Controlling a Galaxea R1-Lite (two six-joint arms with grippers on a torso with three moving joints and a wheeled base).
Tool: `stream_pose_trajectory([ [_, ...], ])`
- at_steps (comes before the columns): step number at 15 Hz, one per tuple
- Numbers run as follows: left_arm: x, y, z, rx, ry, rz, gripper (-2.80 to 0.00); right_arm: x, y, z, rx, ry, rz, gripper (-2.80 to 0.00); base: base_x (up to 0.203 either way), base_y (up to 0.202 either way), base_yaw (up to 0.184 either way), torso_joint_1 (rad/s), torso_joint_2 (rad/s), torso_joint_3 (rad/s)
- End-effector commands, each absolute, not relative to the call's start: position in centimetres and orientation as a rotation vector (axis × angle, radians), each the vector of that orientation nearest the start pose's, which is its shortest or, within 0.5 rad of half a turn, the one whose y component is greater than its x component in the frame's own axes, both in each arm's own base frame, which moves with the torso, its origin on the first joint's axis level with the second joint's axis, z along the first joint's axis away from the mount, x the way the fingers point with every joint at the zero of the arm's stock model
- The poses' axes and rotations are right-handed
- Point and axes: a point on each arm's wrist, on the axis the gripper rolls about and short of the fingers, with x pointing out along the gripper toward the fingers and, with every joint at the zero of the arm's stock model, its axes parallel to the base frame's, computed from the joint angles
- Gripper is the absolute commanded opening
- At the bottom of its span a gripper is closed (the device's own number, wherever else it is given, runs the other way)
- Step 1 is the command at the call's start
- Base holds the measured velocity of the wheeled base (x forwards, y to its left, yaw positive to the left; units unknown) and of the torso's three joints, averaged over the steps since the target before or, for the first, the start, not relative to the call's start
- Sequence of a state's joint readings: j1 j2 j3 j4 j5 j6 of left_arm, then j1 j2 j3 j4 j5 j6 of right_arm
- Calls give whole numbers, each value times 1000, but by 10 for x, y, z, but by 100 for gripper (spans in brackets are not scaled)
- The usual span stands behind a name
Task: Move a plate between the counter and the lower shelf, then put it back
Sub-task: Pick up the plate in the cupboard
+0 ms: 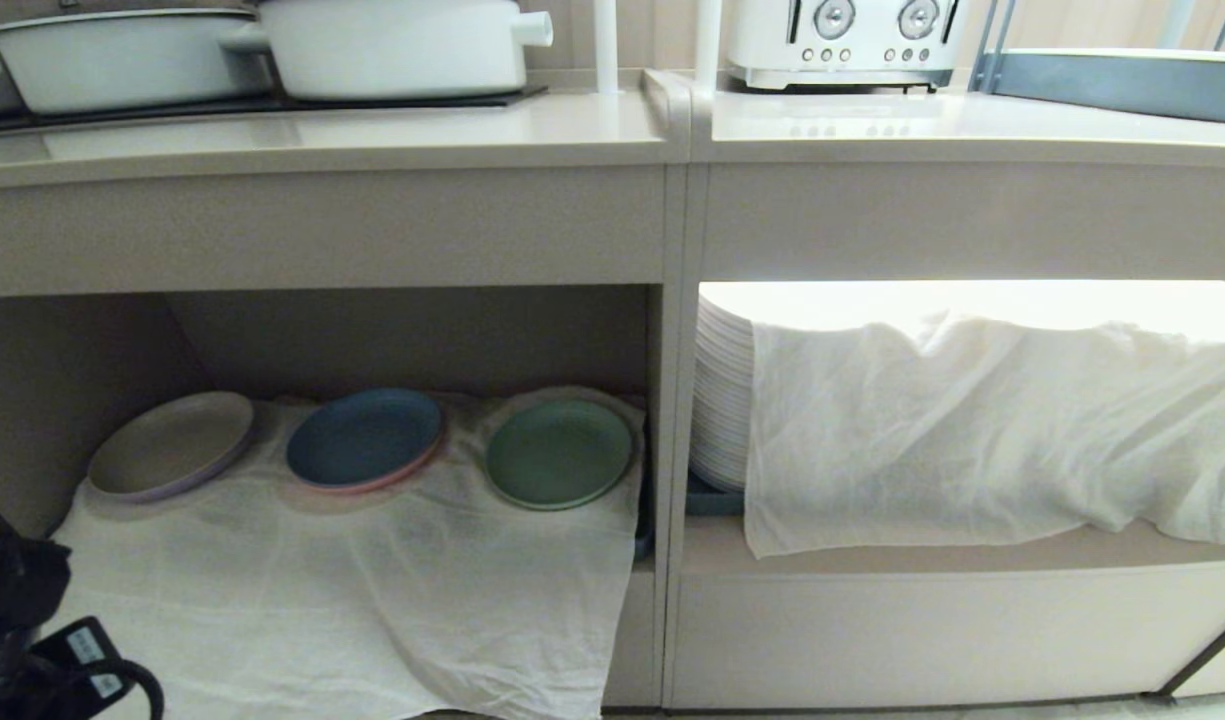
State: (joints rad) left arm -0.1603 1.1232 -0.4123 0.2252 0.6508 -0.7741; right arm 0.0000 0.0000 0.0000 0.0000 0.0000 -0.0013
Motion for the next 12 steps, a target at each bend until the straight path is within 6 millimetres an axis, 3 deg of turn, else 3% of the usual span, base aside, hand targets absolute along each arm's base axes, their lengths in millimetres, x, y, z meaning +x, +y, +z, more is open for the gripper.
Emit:
stream_pose_trajectory([
  [1, 95, 2, 138, -315, 575, 769, -280, -23, 0, 75, -2, 0, 0, -280, 0, 0, 0, 0, 0, 0],
  [4, 71, 5, 139, -270, 515, 722, -280, -23, 0, 75, -2, 0, 0, -280, 0, 0, 0, 0, 0, 0],
  [7, 45, 9, 115, -188, 452, 649, -280, -23, 0, 75, -2, 0, 0, -280, 0, 0, 0, 0, 0, 0],
  [12, 13, 7, 98, -86, 201, 332, -280, -23, 0, 75, -2, 0, 0, -280, 0, 0, 0, 0, 0, 0],
])
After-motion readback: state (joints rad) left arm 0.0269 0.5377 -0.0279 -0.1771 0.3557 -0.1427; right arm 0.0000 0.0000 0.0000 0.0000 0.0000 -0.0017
